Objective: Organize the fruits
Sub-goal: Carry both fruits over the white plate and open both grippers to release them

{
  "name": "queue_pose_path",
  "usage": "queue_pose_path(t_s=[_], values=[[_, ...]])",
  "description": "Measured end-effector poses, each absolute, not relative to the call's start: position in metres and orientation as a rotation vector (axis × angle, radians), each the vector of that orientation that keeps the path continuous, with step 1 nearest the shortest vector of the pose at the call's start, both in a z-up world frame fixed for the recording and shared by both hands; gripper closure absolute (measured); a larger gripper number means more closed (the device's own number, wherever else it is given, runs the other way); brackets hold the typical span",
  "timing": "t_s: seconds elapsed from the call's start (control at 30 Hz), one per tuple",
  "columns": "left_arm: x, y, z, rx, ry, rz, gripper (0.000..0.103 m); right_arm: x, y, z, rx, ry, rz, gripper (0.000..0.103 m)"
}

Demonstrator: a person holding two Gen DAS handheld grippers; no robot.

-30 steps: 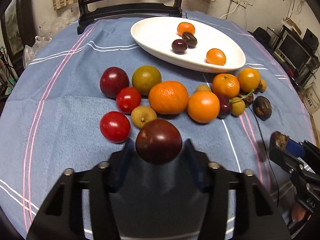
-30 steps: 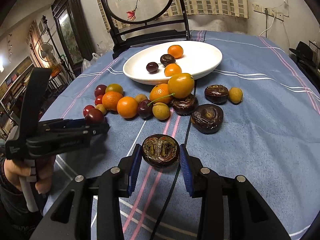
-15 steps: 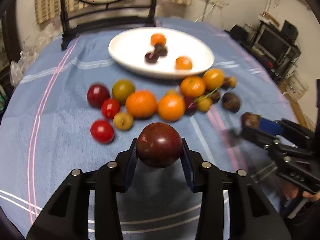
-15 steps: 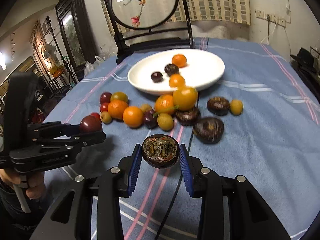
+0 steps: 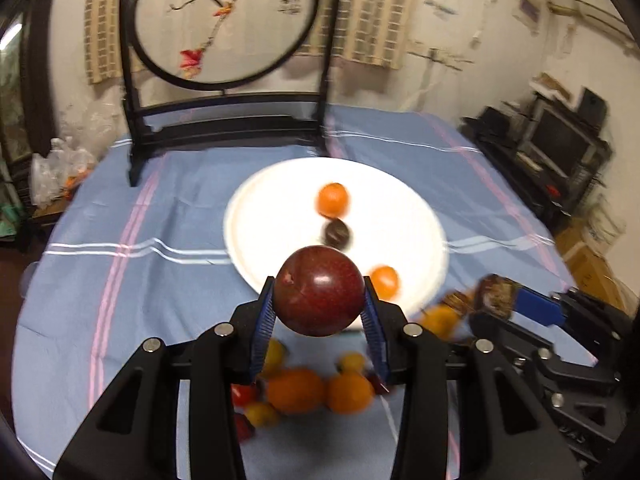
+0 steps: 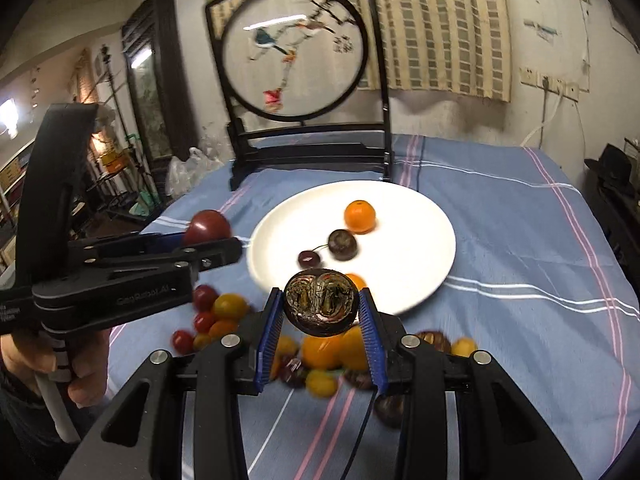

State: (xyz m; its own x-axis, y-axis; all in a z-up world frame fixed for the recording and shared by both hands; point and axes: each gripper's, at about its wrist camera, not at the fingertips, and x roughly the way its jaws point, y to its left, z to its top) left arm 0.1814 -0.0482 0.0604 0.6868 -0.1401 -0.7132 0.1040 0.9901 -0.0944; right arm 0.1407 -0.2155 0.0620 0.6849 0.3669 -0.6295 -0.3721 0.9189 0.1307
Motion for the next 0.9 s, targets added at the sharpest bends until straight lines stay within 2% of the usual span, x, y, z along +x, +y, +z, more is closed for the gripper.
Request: queue_pose_path(t_s=[0.37, 0.77, 0.83, 0.87, 0.9], values=[[0.247, -0.037, 0.014, -0.093, 0.930, -0.097, 0.063, 0.212, -0.228, 0.018, 0.085, 0.816, 0.298, 0.064], [0.251, -0.043, -0.006, -0.070, 0.956, -0.120, 0.063, 0.229, -0.227, 0.002, 0.108, 0.851, 0.300, 0.064], [0.251, -0.044, -0.007, -0.068, 0.950, -0.120, 0.062, 0.230, -0.229, 0.001, 0.115, 0.856, 0.294, 0.060], [0.251, -0.043, -0.007, -0.076, 0.945, -0.118, 0.060, 0.230, -0.231, 0.001, 0.117, 0.849, 0.287, 0.054], [0.250, -0.042, -0.005, -0.085, 0.935, -0.115, 0.052, 0.229, -0.233, 0.001, 0.118, 0.839, 0.275, 0.048]])
